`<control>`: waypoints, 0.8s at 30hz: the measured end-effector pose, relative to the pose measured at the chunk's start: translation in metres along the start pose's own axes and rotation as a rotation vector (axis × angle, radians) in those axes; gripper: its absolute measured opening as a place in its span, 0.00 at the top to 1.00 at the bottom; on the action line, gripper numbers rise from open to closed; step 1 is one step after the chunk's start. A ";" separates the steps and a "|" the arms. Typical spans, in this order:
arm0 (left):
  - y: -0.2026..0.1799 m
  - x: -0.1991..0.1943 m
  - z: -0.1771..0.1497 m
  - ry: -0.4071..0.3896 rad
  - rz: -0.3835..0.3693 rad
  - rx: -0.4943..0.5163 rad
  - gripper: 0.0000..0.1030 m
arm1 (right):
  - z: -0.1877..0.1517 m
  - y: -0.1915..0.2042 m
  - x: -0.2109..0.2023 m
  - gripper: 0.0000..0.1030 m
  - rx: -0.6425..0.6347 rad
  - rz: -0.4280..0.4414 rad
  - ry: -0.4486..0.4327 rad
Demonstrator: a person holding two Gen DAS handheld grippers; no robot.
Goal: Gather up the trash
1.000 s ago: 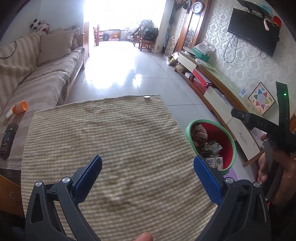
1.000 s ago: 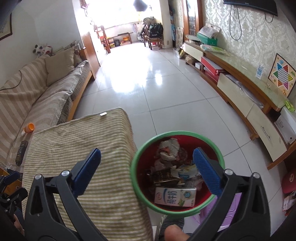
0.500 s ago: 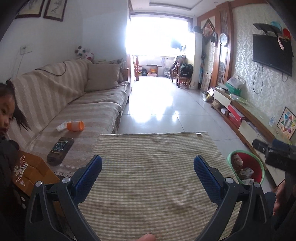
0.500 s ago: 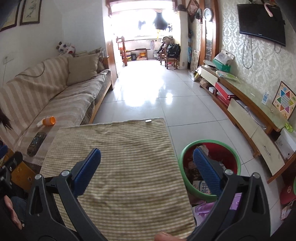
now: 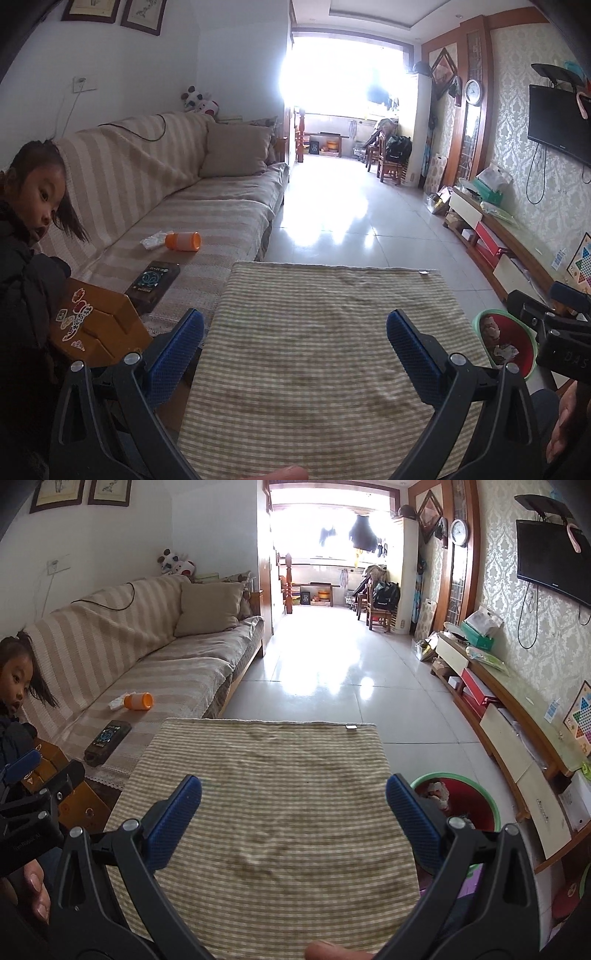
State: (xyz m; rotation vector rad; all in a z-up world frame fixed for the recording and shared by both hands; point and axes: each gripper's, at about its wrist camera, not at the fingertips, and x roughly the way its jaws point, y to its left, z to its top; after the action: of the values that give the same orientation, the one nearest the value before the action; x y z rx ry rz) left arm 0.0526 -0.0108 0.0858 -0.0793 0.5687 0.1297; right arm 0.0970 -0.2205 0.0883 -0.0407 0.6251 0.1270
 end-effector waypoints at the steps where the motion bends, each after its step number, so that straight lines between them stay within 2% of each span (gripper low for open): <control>1: -0.001 0.000 0.001 -0.002 -0.002 0.000 0.08 | 0.000 0.000 0.000 0.04 0.001 -0.002 -0.001; 10: -0.012 0.002 0.003 0.011 -0.061 0.013 0.08 | 0.002 -0.005 -0.006 0.04 0.011 -0.015 -0.017; 24: -0.016 0.000 0.005 0.015 -0.063 0.024 0.08 | 0.003 -0.009 -0.008 0.04 0.018 -0.014 -0.024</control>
State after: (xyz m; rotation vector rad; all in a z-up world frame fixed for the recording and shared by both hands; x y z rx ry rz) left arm 0.0577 -0.0256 0.0903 -0.0750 0.5822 0.0608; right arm 0.0939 -0.2298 0.0956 -0.0262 0.6021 0.1080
